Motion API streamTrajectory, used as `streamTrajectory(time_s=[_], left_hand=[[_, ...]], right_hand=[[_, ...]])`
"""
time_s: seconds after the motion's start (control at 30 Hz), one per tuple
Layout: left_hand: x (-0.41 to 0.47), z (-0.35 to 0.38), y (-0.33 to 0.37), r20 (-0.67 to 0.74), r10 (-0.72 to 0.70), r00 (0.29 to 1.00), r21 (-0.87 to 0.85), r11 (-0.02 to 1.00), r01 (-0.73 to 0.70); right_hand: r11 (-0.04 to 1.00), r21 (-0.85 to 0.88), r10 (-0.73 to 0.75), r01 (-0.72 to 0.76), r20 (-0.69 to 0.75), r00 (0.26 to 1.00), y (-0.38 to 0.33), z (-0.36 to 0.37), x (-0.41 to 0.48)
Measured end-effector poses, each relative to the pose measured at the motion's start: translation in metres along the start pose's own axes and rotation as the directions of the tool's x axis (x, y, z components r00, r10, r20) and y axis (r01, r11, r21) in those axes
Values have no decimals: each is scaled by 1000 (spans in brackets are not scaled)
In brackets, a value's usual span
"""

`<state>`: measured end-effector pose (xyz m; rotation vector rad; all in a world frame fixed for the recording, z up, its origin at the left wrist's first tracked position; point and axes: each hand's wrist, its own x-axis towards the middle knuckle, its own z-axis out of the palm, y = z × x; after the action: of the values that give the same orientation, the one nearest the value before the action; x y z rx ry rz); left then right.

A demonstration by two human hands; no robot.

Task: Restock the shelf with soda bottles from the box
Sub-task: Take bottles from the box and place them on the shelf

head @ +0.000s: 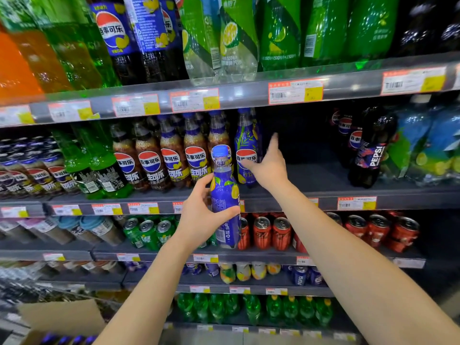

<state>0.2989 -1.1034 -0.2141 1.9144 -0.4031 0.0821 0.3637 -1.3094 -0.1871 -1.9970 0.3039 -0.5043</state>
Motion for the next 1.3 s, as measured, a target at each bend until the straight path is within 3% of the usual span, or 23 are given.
streamTrajectory(time_s=[0.1,0.17,0.23,0.33,0.4,0.5,0.57,0.7,0.97,1.3], left_hand=[[7,1,4,4,23,1000,-19,1000,-22],[12,4,11,12,41,999,-18,999,-41],[17,9,19,11,64,998,-29,998,-64],[25,19,28,24,106,994,-42,994,-105],[31,27,32,31,114,993,-51,992,-112],[37,40,34,35,113,993,-69,992,-110],[41,47,36,56,123,991,-83,990,-118],[45,44,37,115,105,988,-117,989,-92],[48,29,19,13,111,994,186,976,-112],[59,32,11,57,44,997,191,980,-55]], right_hand=[[996,94,2,-2,1,1000,-7,-17,-29],[969,233,32,-87,228,973,-8,-30,-49],[935,312,-10,-168,498,867,-4,-44,-68],[952,293,-115,-92,617,779,10,-54,-82],[968,250,-122,-23,548,827,18,-47,-84],[986,149,-123,76,333,935,21,-37,-85],[987,136,-115,84,244,963,23,-38,-82],[982,178,-110,68,235,966,31,-50,-68],[981,192,-35,9,135,990,36,-79,-19],[992,94,-86,79,78,993,32,-71,25]])
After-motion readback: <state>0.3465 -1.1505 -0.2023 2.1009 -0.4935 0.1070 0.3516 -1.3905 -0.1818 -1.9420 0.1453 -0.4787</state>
